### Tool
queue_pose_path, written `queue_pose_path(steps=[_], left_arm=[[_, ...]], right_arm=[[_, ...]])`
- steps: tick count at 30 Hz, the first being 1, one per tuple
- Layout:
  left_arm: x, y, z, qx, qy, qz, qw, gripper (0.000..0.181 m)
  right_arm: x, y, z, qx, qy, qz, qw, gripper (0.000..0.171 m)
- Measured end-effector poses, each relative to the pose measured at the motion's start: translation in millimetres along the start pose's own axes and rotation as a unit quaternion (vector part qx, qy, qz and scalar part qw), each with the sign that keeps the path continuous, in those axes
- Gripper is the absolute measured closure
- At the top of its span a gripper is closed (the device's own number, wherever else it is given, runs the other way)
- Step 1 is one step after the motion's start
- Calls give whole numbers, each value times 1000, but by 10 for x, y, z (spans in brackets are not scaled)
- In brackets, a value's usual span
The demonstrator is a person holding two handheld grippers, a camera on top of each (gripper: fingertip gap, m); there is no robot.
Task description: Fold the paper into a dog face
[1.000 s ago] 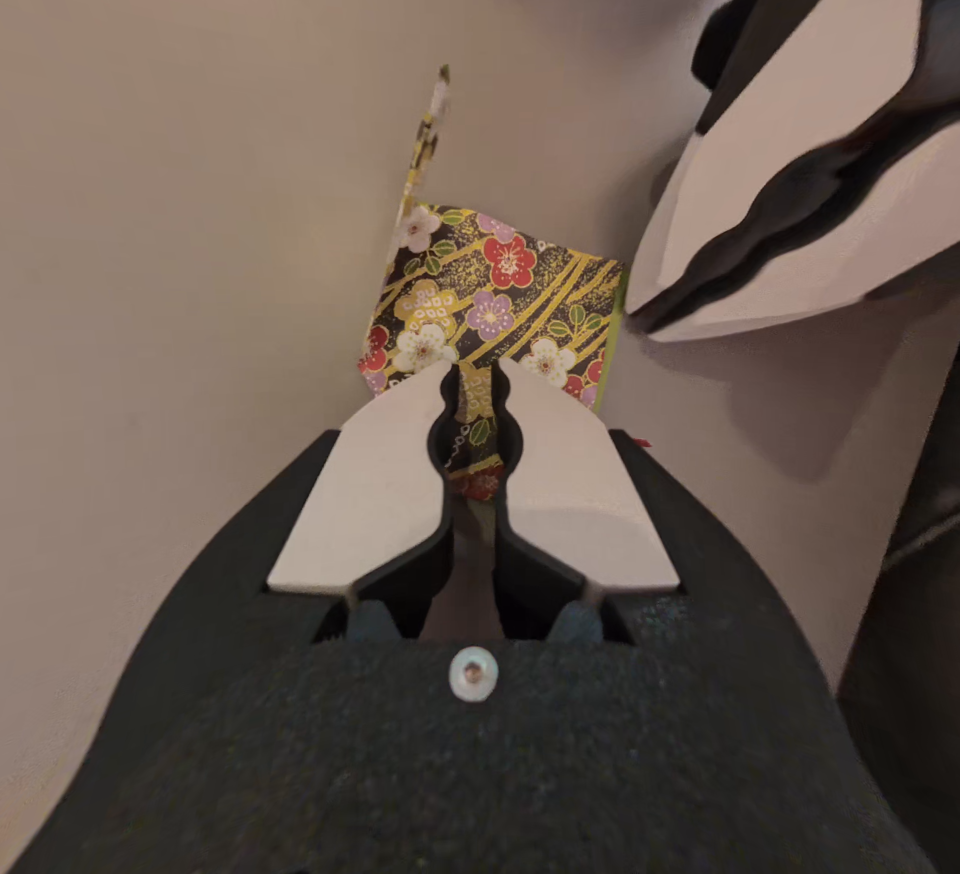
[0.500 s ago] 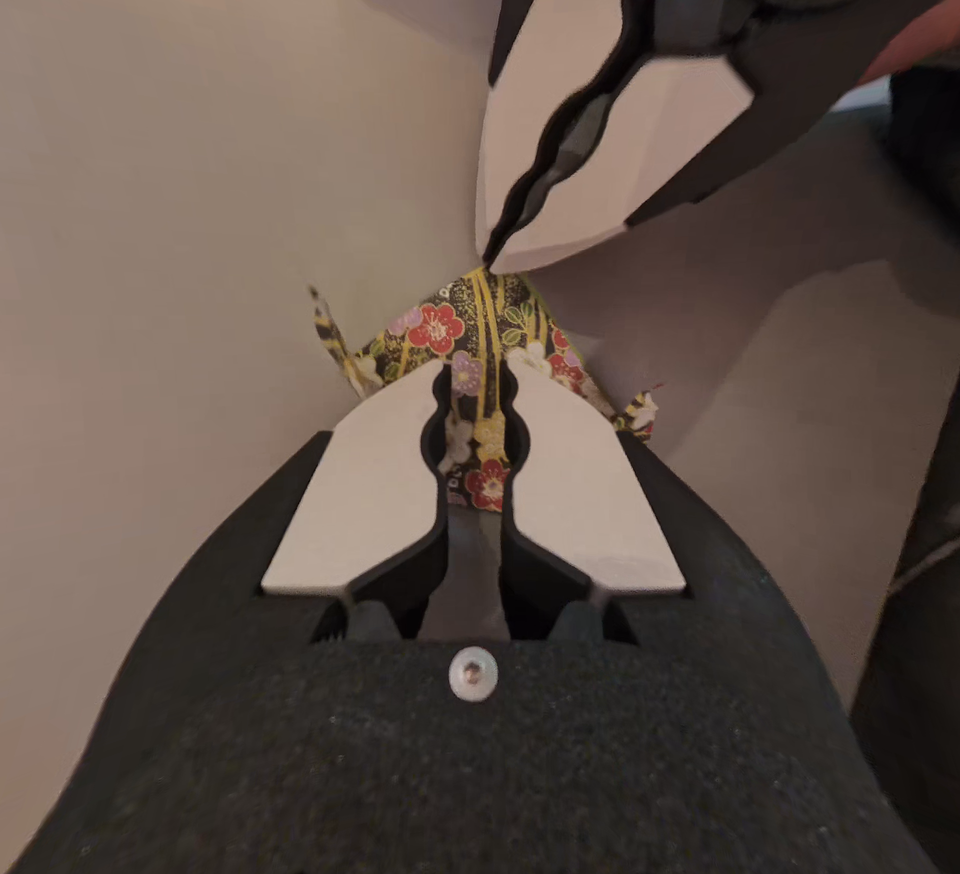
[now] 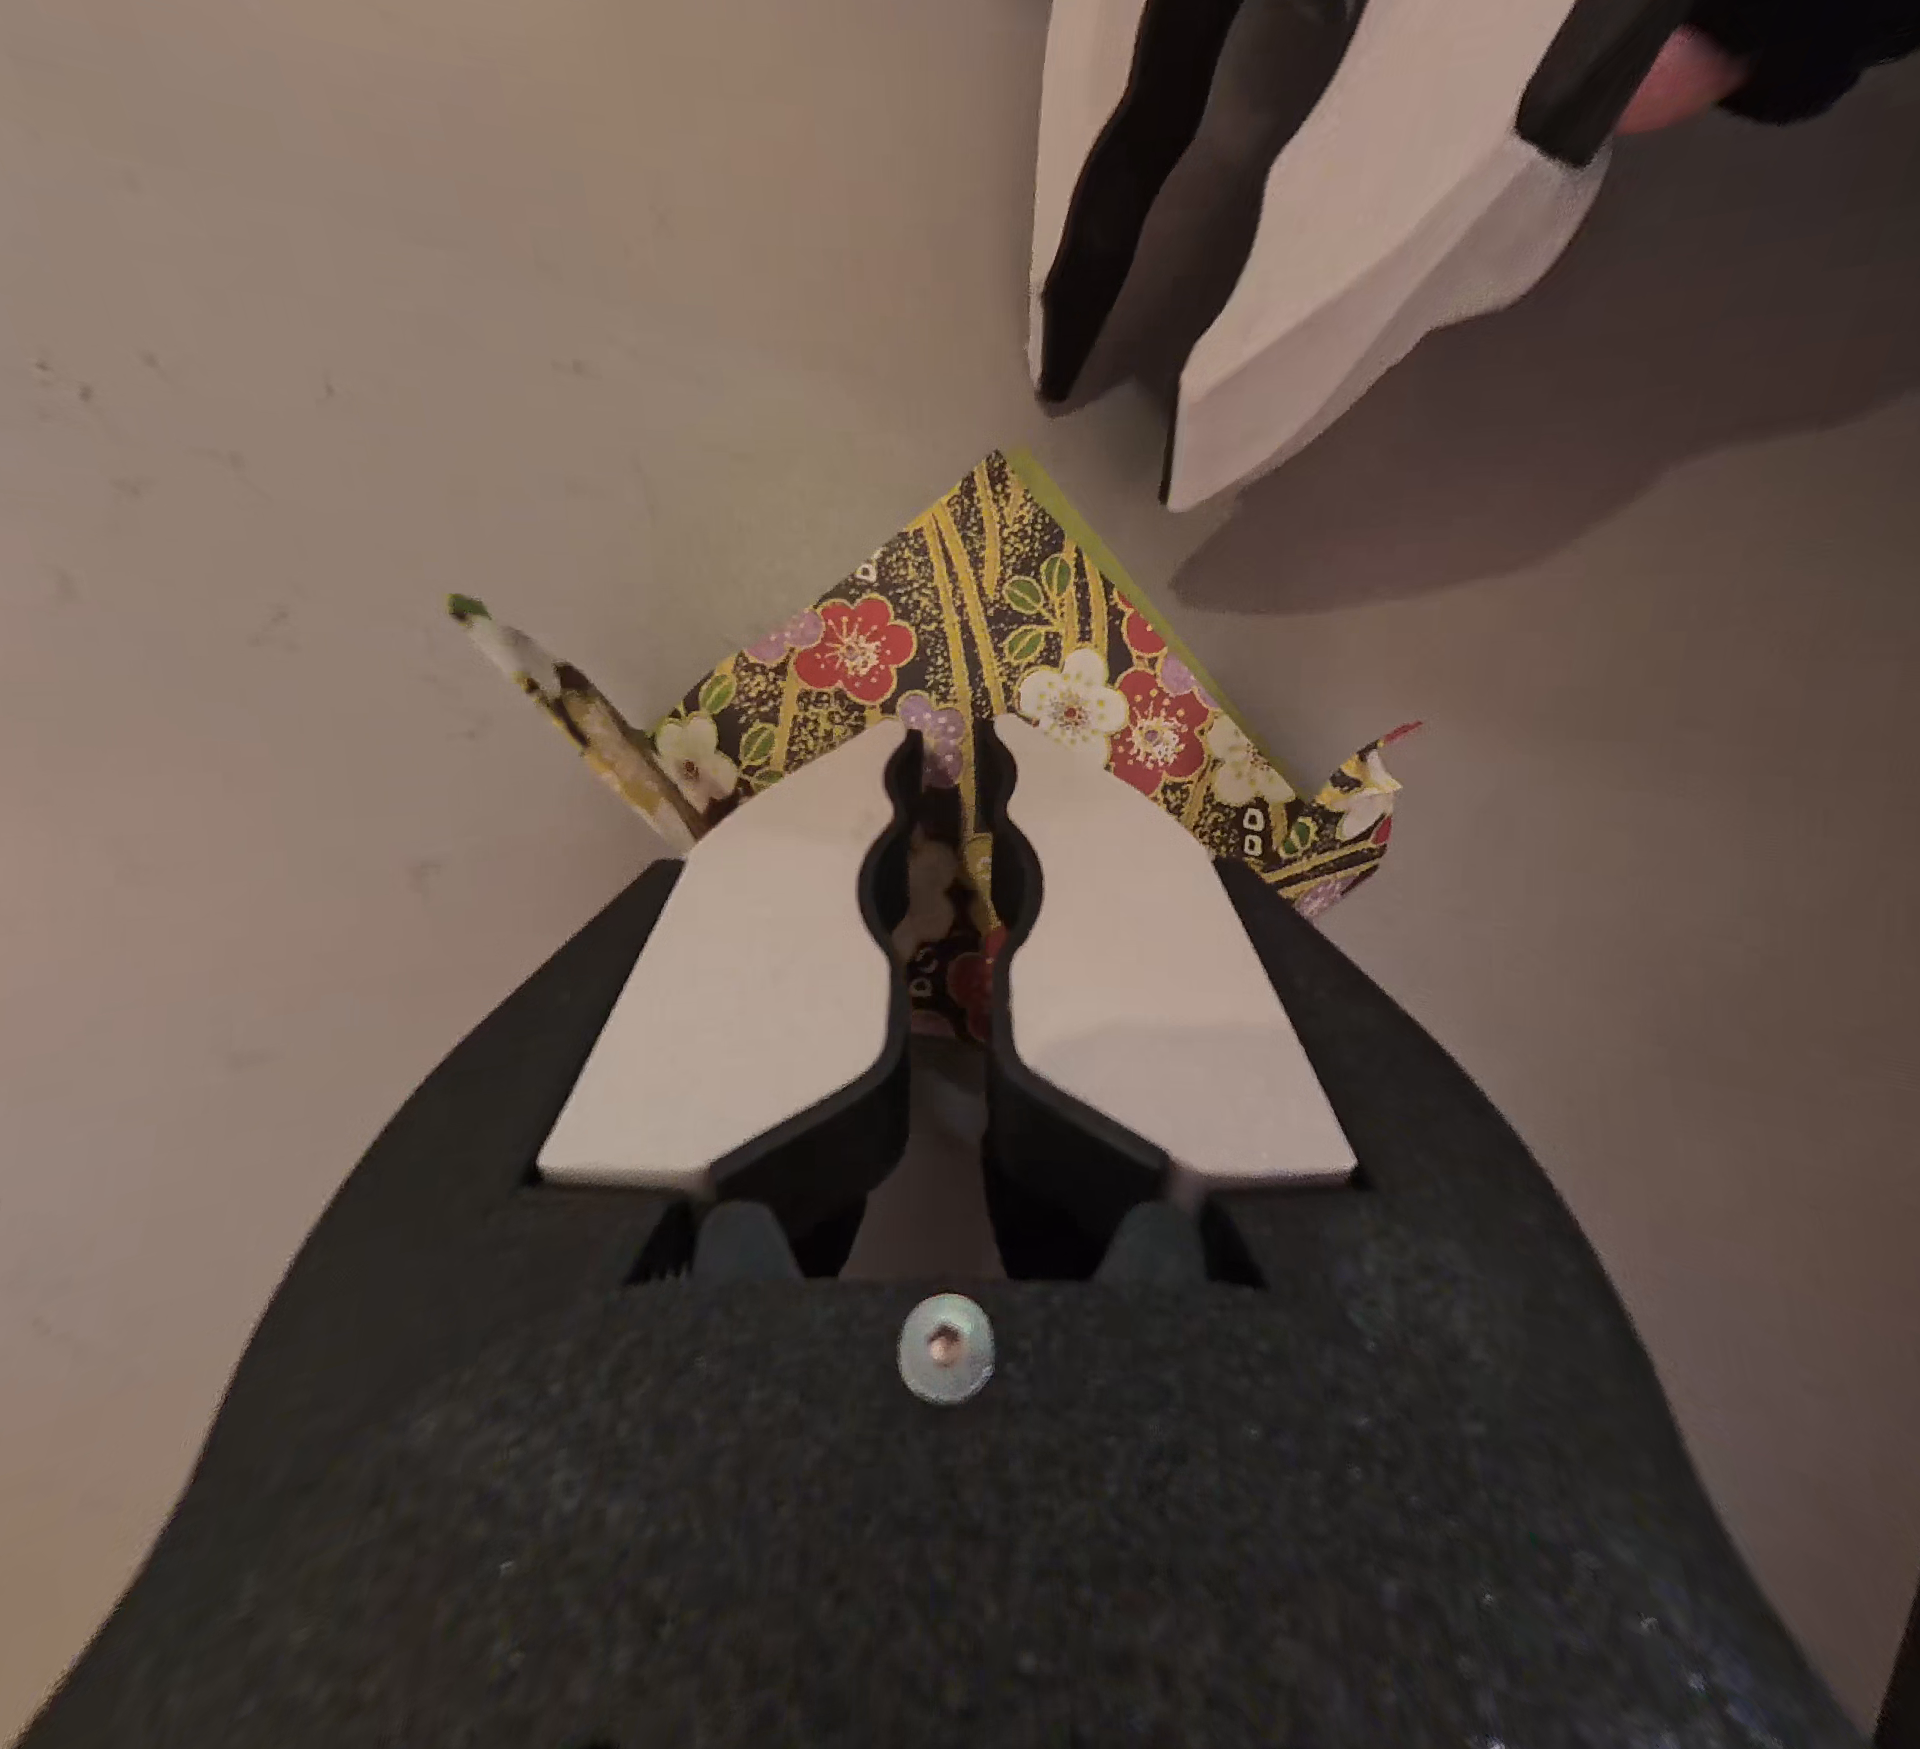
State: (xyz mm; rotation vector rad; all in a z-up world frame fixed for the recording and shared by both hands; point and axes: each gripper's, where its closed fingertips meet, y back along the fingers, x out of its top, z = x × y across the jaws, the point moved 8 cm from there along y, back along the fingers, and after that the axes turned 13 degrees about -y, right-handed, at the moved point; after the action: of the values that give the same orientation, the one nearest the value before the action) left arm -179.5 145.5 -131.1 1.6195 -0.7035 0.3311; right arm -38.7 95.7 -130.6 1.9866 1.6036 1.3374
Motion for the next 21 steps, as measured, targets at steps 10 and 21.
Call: queue_pose_path(steps=[10,21], left_arm=[[15,105,-9,12,28,10,999,155],[-94,72,-19,-2,24,-2,1000,158]], right_arm=[[6,-79,-136,-88,19,15,996,132],[27,-141,-207,-79,26,10,996,126]])
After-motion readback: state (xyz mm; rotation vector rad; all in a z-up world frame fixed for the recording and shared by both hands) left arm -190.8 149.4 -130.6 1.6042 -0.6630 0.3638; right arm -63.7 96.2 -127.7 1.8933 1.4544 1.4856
